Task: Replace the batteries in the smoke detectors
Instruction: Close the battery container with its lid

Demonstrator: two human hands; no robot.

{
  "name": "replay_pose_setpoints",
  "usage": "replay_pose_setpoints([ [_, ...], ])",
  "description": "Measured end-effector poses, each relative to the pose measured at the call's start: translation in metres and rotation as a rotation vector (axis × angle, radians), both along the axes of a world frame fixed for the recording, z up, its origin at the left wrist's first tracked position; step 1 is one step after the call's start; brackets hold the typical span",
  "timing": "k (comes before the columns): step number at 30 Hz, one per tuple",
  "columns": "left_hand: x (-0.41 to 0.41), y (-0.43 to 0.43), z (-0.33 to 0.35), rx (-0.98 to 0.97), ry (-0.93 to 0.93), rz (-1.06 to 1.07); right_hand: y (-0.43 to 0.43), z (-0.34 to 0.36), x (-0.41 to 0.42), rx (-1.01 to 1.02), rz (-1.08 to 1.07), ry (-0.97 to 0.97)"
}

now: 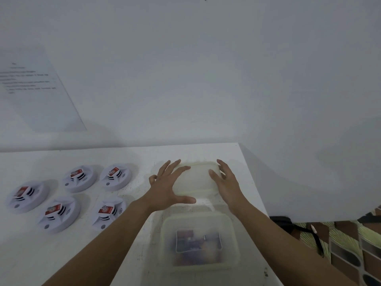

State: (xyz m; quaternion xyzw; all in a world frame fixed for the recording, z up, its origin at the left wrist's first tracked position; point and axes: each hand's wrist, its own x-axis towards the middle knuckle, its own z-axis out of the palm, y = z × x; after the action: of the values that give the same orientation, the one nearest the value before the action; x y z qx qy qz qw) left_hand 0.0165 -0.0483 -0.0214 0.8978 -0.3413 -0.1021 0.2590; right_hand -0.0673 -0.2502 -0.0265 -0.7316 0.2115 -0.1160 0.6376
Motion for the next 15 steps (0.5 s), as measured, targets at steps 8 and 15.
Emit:
replay_pose_setpoints([
  [8,-0.058,0.034,0.012,-0.413,0.274,0.28,0.006,0.009,-0.063,-0.042,0.019,0.014],
  [15,-0.126,0.054,-0.014,-0.499,0.372,0.315,0.032,-0.005,-0.11,-0.02,0.068,-0.001],
])
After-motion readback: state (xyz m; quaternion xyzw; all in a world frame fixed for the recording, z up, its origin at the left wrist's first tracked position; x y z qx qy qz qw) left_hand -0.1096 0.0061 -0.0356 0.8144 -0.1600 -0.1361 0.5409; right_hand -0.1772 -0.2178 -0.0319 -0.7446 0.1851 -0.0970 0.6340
